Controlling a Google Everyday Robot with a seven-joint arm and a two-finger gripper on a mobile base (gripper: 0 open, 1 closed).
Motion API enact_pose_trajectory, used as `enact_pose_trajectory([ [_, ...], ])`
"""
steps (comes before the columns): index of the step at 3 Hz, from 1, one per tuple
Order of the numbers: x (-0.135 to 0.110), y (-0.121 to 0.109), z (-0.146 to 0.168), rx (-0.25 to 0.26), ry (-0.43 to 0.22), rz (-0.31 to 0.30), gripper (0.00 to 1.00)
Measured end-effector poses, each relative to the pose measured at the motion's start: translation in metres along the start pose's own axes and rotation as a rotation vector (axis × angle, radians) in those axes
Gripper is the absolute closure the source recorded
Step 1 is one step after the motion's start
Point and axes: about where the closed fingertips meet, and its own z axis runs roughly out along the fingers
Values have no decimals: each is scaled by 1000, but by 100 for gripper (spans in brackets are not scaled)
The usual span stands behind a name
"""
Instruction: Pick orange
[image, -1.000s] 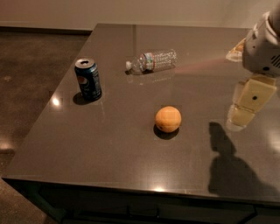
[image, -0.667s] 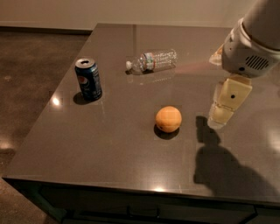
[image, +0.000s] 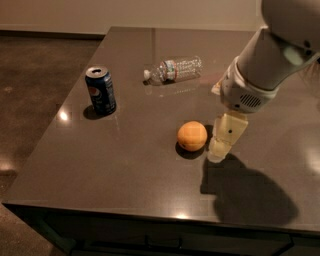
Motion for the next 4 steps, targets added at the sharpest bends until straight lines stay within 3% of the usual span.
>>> enact_pose_trajectory([
  [3, -19, 16, 54, -27, -55, -61, 0],
  [4, -24, 18, 60, -34, -64, -66, 8],
])
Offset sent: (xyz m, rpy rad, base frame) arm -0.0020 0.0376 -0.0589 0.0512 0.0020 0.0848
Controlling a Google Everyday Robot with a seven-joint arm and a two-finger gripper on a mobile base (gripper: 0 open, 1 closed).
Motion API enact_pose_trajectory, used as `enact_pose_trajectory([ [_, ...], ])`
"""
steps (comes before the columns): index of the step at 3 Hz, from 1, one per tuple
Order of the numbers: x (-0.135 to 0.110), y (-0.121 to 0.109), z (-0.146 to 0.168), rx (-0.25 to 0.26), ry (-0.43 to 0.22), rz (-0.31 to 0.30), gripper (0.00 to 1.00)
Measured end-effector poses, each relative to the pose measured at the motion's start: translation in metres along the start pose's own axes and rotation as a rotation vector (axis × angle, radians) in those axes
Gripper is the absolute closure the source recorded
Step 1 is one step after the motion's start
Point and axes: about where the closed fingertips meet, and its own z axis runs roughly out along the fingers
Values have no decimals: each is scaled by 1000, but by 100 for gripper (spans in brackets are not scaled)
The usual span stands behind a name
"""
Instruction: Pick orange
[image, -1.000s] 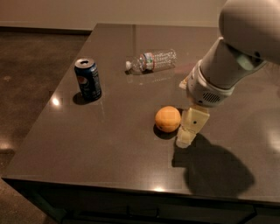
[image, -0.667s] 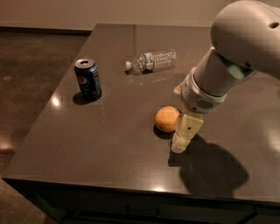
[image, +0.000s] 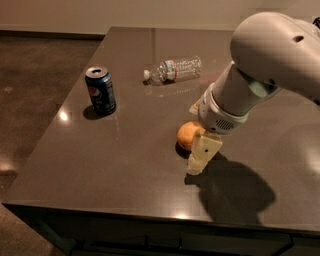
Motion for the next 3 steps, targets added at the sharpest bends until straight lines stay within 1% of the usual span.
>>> enact_pose_trajectory([
  [1, -2, -1, 2, -6, -10, 3, 26],
  [2, -4, -2, 2, -12, -14, 3, 49],
  [3, -9, -3, -7, -12, -20, -6, 73],
])
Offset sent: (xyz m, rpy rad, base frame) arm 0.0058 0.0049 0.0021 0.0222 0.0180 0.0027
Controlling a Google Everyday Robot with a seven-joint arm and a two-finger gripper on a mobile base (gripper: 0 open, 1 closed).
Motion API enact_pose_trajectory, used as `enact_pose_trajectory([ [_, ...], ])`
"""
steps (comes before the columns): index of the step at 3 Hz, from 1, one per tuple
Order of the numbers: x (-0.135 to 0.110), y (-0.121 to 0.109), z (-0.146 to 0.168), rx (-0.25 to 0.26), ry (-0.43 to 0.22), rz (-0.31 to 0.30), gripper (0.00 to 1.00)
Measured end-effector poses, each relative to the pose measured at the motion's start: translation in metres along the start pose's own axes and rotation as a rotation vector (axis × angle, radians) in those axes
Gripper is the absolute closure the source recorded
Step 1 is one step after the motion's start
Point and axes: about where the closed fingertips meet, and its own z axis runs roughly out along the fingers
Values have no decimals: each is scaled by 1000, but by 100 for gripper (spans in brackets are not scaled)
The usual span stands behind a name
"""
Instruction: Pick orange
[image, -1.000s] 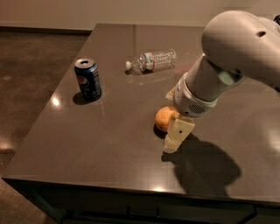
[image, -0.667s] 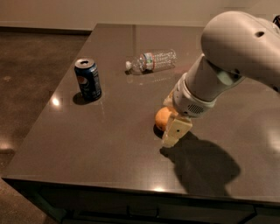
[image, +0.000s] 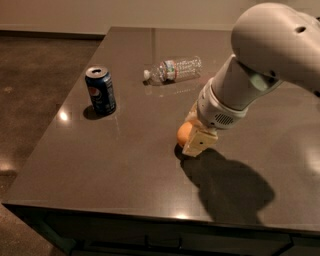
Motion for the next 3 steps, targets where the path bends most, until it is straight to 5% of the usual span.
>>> enact_pose_trajectory([
  [1, -4, -6, -23, 1, -40, 0, 96],
  [3, -17, -18, -120, 21, -166, -80, 100],
])
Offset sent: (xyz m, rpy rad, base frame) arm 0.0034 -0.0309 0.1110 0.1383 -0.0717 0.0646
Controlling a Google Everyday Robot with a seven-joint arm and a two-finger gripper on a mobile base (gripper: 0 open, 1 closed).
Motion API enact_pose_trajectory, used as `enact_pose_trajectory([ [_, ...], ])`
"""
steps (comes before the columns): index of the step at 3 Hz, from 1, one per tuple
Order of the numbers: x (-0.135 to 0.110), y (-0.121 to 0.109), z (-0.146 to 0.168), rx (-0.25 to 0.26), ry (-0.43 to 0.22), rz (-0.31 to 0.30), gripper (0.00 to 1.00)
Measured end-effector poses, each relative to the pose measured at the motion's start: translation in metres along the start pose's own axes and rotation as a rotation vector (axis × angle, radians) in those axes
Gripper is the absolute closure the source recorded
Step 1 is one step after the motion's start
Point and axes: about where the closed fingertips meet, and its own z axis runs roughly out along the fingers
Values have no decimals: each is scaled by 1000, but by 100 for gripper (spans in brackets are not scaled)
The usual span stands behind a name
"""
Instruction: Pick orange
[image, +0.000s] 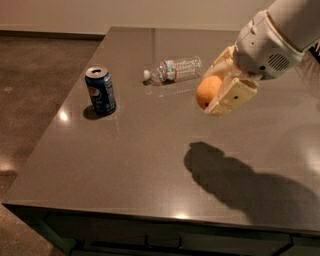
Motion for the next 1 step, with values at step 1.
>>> enact_pose_trajectory([
  [1, 0, 0, 0, 0, 0, 0, 100],
])
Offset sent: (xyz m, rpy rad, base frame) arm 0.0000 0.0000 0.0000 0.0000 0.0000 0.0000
